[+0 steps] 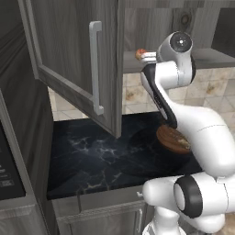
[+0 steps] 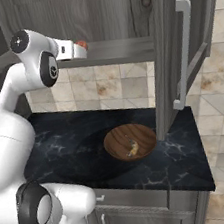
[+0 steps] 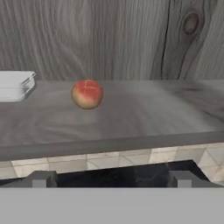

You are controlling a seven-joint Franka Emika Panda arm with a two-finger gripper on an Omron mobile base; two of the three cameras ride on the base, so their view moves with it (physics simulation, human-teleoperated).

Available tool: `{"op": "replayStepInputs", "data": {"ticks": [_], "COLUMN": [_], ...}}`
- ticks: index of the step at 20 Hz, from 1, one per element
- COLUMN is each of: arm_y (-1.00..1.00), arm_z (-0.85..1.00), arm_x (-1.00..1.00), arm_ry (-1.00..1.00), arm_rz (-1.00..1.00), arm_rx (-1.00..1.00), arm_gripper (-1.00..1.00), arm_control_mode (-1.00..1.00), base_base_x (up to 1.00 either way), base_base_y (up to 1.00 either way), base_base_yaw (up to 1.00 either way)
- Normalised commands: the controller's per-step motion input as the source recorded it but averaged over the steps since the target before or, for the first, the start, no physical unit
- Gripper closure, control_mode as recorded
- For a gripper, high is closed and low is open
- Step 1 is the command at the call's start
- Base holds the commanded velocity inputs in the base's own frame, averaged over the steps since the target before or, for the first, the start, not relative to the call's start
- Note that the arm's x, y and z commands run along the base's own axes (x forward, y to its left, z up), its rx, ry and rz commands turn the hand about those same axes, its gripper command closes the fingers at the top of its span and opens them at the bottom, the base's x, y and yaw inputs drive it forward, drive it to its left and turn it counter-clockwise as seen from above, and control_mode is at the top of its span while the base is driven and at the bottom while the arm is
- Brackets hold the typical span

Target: Open the cabinet. Pick the peach and banana from the cabinet and place them into the bowl. Then close the cabinet.

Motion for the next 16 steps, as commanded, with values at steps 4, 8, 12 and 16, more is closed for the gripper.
{"op": "replayStepInputs", "data": {"ticks": [4,8,12,16], "arm_y": [0.0,0.0,0.0,0.0], "arm_z": [0.19,0.0,-0.02,-0.02], "arm_x": [0.46,0.56,0.54,0.55], "arm_ry": [0.0,0.0,0.01,0.02], "arm_rz": [0.0,0.01,0.06,0.1], "arm_rx": [0.0,0.01,0.07,0.1], "arm_gripper": [-1.0,-1.0,-1.0,-1.0], "arm_control_mode": [-1.0,-1.0,-1.0,-1.0], "base_base_x": [0.0,0.0,0.0,0.0], "base_base_y": [0.0,0.0,0.0,0.0], "base_base_yaw": [0.0,0.0,0.0,0.0]}}
